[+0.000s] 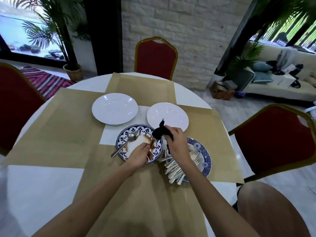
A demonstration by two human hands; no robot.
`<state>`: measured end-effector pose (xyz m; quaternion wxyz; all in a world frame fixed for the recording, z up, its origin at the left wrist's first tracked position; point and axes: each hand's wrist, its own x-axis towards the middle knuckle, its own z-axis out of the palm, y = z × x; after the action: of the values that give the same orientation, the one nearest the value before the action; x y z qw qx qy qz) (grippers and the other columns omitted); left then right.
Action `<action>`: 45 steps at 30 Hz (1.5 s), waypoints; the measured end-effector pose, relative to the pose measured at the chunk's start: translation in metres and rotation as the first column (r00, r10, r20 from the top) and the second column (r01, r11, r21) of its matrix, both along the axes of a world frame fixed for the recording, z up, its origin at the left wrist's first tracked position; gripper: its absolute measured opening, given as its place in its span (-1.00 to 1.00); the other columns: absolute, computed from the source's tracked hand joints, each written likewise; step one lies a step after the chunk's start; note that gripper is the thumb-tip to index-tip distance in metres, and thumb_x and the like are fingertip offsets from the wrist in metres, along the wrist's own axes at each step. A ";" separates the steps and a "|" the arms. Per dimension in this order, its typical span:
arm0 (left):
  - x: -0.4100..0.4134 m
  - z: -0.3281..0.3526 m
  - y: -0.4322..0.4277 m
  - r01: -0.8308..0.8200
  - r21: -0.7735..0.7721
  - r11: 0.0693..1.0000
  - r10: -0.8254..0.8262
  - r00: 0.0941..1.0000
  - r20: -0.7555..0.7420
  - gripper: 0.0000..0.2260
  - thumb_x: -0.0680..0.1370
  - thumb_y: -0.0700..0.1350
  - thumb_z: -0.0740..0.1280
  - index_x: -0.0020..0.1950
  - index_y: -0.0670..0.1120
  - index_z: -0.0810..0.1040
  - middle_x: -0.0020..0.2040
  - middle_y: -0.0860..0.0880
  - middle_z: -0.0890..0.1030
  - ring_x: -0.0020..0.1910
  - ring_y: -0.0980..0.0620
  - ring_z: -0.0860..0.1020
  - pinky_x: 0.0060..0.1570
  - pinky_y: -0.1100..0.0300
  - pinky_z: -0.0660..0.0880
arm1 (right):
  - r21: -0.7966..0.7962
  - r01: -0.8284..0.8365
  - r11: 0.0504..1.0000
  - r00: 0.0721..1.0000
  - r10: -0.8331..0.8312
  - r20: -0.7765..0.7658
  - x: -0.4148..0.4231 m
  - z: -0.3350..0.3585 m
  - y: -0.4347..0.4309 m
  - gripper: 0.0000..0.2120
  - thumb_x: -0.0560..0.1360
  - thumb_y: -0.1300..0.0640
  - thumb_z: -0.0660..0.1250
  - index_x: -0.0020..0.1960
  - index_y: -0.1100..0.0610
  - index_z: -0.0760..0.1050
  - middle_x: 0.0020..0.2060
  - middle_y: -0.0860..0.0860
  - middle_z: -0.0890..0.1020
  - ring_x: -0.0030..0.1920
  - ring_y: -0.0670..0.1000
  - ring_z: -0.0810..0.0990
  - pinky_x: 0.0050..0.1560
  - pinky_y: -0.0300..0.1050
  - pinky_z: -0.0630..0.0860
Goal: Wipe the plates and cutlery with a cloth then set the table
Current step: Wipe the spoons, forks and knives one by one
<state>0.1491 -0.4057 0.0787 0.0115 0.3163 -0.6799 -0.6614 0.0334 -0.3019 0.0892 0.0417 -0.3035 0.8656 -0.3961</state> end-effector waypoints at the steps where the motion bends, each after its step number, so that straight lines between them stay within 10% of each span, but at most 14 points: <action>1: 0.001 0.004 0.002 -0.002 -0.007 1.000 0.002 1.000 -0.019 -0.75 0.68 -0.12 0.04 0.09 -0.18 0.49 -0.39 -0.02 0.43 -0.60 0.18 0.27 -0.58 0.36 0.17 | 0.033 -0.046 0.998 0.996 0.049 -0.078 0.003 -0.003 -0.004 -0.67 0.56 0.25 0.30 0.31 0.16 0.52 0.15 0.16 0.51 0.13 0.14 0.51 0.19 -0.21 0.37; 5: 0.008 0.011 0.007 0.009 -0.080 0.997 -0.015 0.997 -0.076 -0.76 0.68 -0.17 0.03 -0.02 -0.21 0.45 -0.46 -0.01 0.33 -0.63 0.21 0.23 -0.59 0.35 0.13 | 0.237 -0.090 0.967 0.930 0.167 -0.328 0.012 -0.014 -0.009 -0.67 0.45 0.28 0.41 0.20 0.12 0.60 0.15 0.17 0.54 -0.03 0.30 0.48 -0.14 0.16 0.59; 15: 0.018 0.013 0.003 -0.069 0.011 0.998 0.070 0.989 -0.127 -0.73 0.67 -0.17 0.03 -0.13 -0.13 0.45 -0.47 0.01 0.23 -0.53 0.11 0.16 -0.55 0.30 0.09 | 0.352 -0.096 0.931 0.816 0.276 -0.508 0.008 0.003 -0.002 -0.50 0.19 0.42 0.54 0.08 0.10 0.62 0.02 0.16 0.57 -0.24 0.25 0.50 -0.52 0.01 0.54; 45: 0.021 0.016 0.001 0.069 0.030 0.997 -0.066 0.996 -0.066 -0.70 0.68 -0.14 0.03 -0.09 -0.14 0.50 -0.51 0.06 0.22 -0.58 0.15 0.16 -0.54 0.28 0.07 | 0.635 -0.071 0.769 0.638 0.525 -0.564 0.013 0.013 0.022 -0.40 0.13 0.34 0.56 0.16 0.12 0.61 0.08 0.16 0.59 -0.17 0.20 0.55 -0.38 -0.06 0.58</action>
<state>0.1706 -0.4048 0.0952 0.0061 0.2717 -0.6788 -0.6822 0.0469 -0.2804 0.1020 -0.1430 -0.5521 0.8205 0.0386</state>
